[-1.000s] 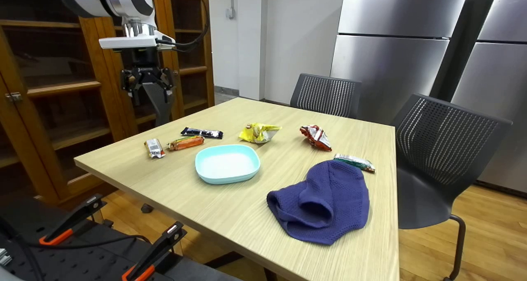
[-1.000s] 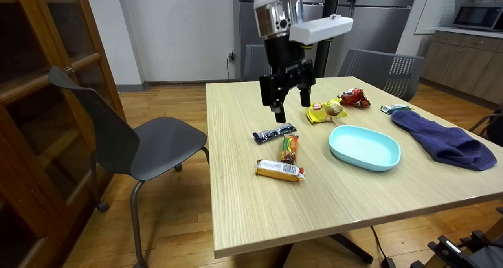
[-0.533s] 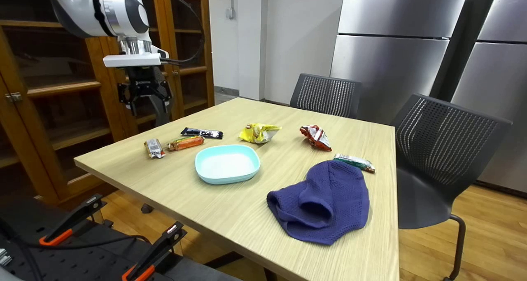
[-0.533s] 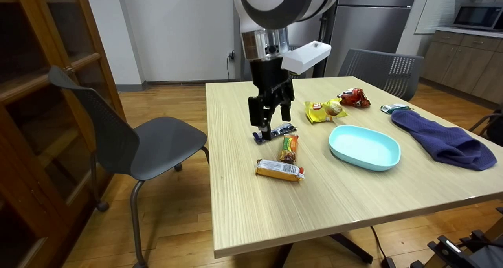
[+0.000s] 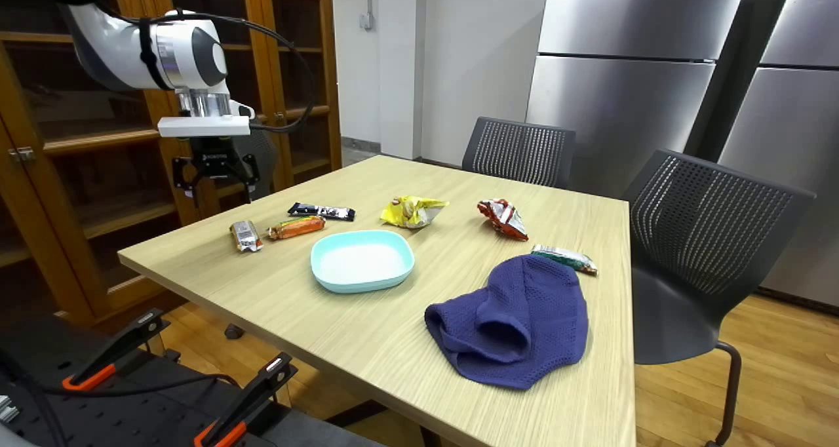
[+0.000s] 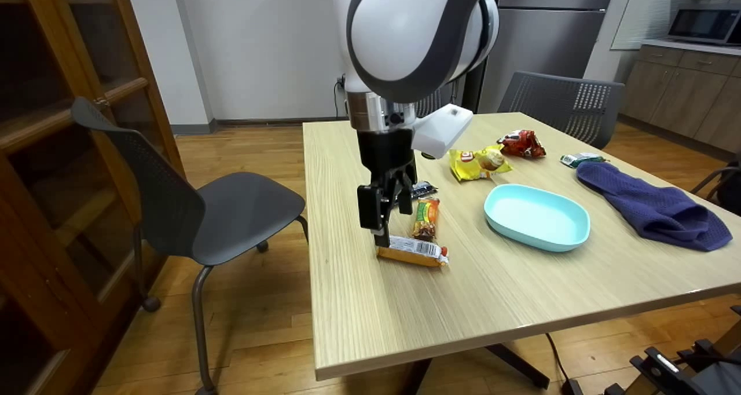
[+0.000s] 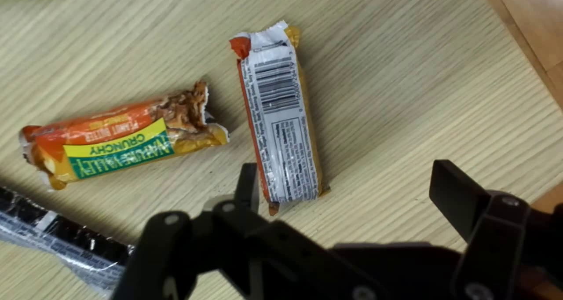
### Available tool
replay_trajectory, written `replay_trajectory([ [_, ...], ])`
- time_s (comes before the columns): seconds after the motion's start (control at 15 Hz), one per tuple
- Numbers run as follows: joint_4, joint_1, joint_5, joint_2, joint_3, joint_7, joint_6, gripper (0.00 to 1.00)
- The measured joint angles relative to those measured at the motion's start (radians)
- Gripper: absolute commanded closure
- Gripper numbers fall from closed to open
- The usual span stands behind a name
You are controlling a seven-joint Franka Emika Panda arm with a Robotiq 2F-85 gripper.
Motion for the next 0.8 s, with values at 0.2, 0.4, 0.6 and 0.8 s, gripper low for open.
replay_trajectory([
  [0.2,-0.028,0.0,0.001,0.021,0.002,0.001,0.038,0.0],
  [0.4,-0.051,-0.001,0.001,0.038,-0.002,0.004,0.061,0.0],
  [0.6,-0.067,-0.003,0.001,0.046,-0.015,0.009,0.086,0.0],
  [0.8,-0.072,-0.005,0.001,0.045,-0.026,0.009,0.107,0.0],
])
